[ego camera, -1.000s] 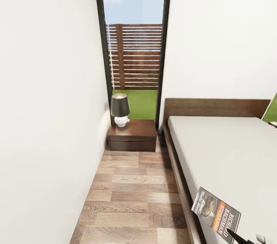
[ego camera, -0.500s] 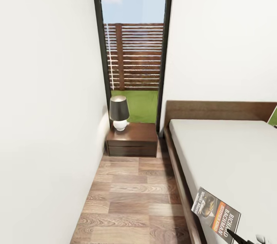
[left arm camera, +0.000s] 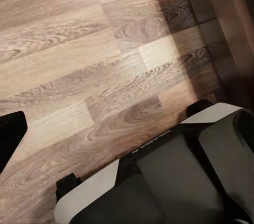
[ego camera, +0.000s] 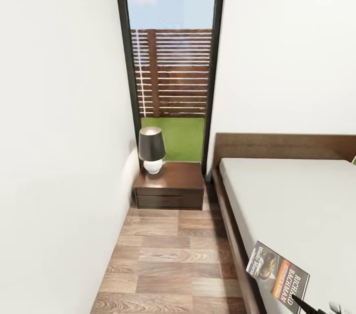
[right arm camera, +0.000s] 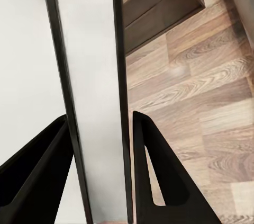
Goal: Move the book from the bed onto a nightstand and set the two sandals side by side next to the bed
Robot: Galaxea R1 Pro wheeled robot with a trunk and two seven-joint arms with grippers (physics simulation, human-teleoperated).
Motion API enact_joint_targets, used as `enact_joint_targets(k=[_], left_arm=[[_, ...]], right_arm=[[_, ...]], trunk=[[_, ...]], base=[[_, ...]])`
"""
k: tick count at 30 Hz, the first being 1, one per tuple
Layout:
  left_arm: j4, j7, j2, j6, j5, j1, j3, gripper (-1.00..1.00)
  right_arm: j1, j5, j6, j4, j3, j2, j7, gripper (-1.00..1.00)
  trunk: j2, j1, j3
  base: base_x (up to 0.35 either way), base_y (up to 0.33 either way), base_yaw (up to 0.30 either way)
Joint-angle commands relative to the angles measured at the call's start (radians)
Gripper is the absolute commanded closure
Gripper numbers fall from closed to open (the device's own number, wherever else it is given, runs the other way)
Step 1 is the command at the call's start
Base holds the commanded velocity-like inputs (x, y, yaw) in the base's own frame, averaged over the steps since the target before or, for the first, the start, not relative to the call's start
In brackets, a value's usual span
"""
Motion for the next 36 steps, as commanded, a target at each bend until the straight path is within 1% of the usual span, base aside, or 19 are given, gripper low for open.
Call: enact_joint_targets(k=[1, 36], left_arm=[[0.001, 0.0, 0.0, -0.008, -0.008, -0.001, 0.0, -1.0], [0.0, 0.0, 0.0, -0.008, -0.008, -0.001, 0.001, -1.0]], right_arm=[[-0.001, -0.001, -0.003, 0.001, -0.004, 0.0, 0.003, 1.0], [-0.001, -0.001, -0.003, 0.001, -0.004, 0.0, 0.002, 1.0]], trunk=[[-0.002, 0.001, -0.002], [-0.002, 0.001, -0.002]], base=[[0.303, 0.0, 0.0], [0.309, 0.0, 0.0]])
